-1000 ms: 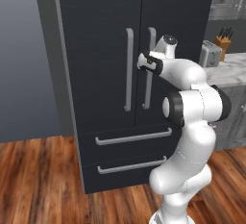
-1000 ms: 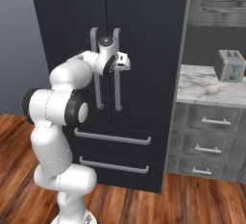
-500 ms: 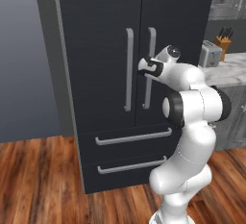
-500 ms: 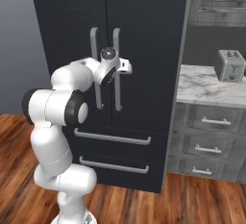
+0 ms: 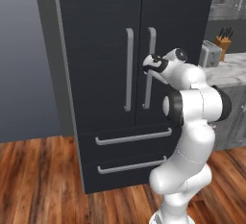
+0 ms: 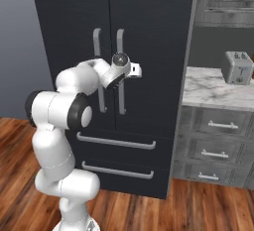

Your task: Take the lemon wedge from the fridge and place it on the plate with fish on the dining counter.

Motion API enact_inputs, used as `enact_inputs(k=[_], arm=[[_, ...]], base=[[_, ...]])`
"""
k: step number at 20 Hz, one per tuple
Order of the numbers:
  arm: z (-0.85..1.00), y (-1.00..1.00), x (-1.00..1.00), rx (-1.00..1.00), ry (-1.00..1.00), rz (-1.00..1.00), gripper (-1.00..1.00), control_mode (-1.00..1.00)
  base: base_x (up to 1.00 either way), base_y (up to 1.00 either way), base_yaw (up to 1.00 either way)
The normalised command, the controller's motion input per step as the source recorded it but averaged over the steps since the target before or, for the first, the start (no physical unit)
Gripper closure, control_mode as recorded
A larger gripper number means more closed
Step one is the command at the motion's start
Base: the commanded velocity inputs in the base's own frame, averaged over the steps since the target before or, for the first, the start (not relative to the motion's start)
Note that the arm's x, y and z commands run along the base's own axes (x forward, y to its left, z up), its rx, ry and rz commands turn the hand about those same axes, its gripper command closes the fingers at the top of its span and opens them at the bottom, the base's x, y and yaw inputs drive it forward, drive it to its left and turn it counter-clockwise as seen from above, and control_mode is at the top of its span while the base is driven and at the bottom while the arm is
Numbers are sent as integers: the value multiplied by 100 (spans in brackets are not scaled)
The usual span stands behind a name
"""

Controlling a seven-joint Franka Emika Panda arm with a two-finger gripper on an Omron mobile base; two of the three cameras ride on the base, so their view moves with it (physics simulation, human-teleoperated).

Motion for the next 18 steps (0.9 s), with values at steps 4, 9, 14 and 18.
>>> enact_inputs(k=[4,9,14,18], arm=[[-9,17,27,0,-4,0,-100,-100],[-7,11,34,0,-3,0,-100,-100],[-14,0,46,0,-4,0,-100,-100],[-18,0,46,0,-6,0,-100,-100]], base=[[0,0,0],[0,0,0],[0,0,0],[0,0,0]])
